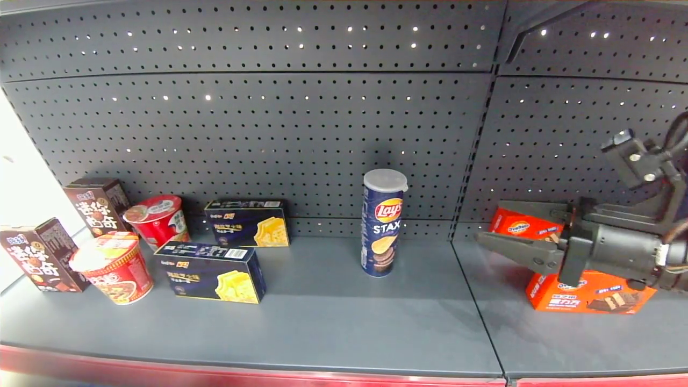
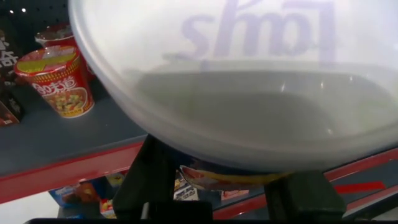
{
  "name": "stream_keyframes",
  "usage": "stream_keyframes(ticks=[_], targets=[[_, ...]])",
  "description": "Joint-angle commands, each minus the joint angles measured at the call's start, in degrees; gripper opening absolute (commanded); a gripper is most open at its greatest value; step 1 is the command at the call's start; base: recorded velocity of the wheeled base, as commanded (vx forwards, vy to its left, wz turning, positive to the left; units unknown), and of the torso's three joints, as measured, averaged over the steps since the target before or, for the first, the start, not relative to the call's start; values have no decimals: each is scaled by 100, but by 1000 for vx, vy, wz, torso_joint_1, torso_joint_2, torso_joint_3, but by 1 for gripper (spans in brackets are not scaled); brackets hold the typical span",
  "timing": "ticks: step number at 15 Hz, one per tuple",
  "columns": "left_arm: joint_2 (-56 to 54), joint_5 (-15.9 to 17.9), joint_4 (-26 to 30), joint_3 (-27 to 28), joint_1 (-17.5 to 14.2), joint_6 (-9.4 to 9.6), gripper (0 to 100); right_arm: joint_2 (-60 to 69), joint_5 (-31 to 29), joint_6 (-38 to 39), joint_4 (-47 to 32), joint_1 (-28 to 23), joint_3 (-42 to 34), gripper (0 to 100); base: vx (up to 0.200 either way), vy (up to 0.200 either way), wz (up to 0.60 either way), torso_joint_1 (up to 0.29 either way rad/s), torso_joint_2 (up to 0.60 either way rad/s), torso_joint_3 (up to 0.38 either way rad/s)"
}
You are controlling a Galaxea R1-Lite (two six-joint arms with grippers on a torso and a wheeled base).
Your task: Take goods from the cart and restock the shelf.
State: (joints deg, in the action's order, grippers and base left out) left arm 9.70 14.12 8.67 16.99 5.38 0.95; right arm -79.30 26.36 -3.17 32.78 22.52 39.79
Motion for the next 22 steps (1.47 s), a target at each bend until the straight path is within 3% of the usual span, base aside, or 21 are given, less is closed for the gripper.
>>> stream_keyframes(ticks=[1, 4, 6, 11, 22], targets=[[32, -5, 3, 14, 34, -7, 0, -1175, 344, -202, 405, -195, 442, 100, 0, 0, 0, 0, 0, 0], [40, -5, 12, 23, 34, -7, 0, -1756, 502, -483, 449, -239, 776, 100, 0, 0, 0, 0, 0, 0], [40, -5, 12, 14, 34, -7, 0, -2309, 1232, -659, 695, -248, 1127, 100, 0, 0, 0, 0, 0, 0], [32, -5, 12, -29, 34, -7, 0, -3135, 1548, -659, 1064, -213, 1646, 100, 0, 0, 0, 0, 0, 0], [-21, -5, 197, -65, 25, -16, 0, -4313, 1618, -659, 1248, 183, 2525, 100, 0, 0, 0, 0, 0, 0]])
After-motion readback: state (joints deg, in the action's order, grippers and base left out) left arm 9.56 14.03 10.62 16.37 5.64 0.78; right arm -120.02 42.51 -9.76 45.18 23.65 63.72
